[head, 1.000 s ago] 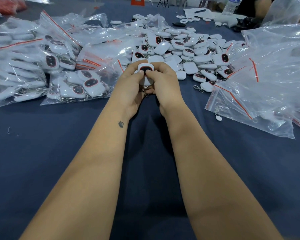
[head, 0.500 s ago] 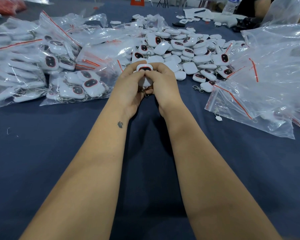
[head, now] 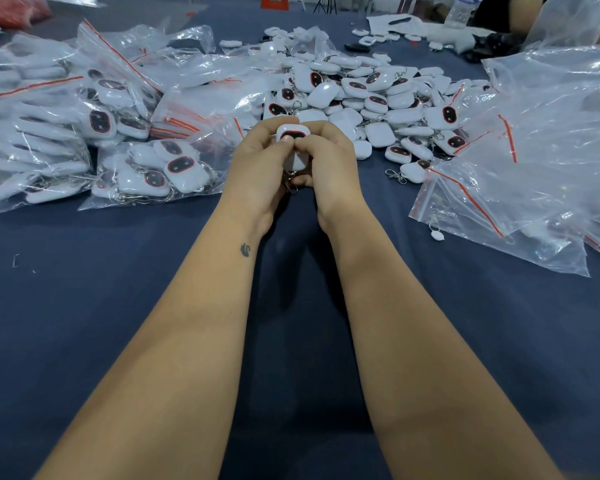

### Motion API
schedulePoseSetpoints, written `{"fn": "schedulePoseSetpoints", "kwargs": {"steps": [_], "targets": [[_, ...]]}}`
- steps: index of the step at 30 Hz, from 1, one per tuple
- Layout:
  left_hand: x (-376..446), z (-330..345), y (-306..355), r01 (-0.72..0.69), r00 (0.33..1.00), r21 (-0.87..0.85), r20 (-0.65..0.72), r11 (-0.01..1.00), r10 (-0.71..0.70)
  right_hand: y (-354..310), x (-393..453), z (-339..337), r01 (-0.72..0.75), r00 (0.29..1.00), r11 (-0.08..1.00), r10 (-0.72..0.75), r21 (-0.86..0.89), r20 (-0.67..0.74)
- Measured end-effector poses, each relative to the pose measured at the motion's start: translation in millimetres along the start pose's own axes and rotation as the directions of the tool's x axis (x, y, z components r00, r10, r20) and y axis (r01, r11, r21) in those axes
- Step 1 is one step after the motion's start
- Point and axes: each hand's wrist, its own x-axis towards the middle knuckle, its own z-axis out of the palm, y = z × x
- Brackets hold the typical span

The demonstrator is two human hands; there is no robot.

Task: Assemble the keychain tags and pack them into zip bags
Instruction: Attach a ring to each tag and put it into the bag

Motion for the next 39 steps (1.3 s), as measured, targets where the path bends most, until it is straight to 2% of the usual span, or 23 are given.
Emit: {"fn": "schedulePoseSetpoints", "kwargs": {"steps": [18, 22, 24, 27, 32, 34, 35, 37, 39], "targets": [[0.8, 6.8, -8.6, 0.003, 0.995, 0.092, -0.097, 0.996, 0.006, 3.7, 6.0, 4.5, -0.044, 0.999, 0.999, 0.044, -0.006, -0.025], [-1.4, 9.1, -9.0, -0.062, 0.992, 0.217, -0.09, 0.974, 0.084, 1.2, 4.4, 1.4, -0.048, 0.998, 0.995, 0.052, 0.093, -0.043], [-4.2, 8.5, -9.9, -0.151, 0.979, 0.413, -0.066, 0.898, 0.194, -0.6, 3.1, -0.4, -0.055, 0.997, 0.985, 0.062, 0.165, -0.038], [-11.6, 6.1, -7.0, -0.248, 0.923, 0.661, -0.061, 0.708, 0.379, -0.4, 1.6, -0.9, -0.079, 0.997, 0.961, 0.072, 0.265, 0.034], [-17.0, 4.0, -1.4, -0.312, 0.854, 0.752, -0.045, 0.581, 0.518, 0.3, -0.7, 3.4, -0.103, 0.994, 0.95, 0.09, 0.295, 0.056], [-14.4, -0.3, 0.3, -0.294, 0.813, 0.836, -0.037, 0.464, 0.581, 1.0, 0.6, 3.5, -0.129, 0.992, 0.947, 0.127, 0.296, 0.025], [-12.0, -3.7, -0.1, -0.249, 0.812, 0.89, -0.023, 0.382, 0.583, 0.5, 1.4, 3.4, -0.137, 0.99, 0.951, 0.143, 0.276, -0.002], [-7.6, -10.5, -3.7, -0.108, 0.876, 0.971, -0.008, 0.213, 0.483, -2.3, 0.9, 3.5, -0.138, 0.988, 0.964, 0.15, 0.225, -0.035], [-7.3, -13.3, -7.1, -0.003, 0.931, 0.992, -0.044, 0.128, 0.363, -4.4, -0.2, 2.8, -0.101, 0.993, 0.979, 0.111, 0.176, -0.046]]}}
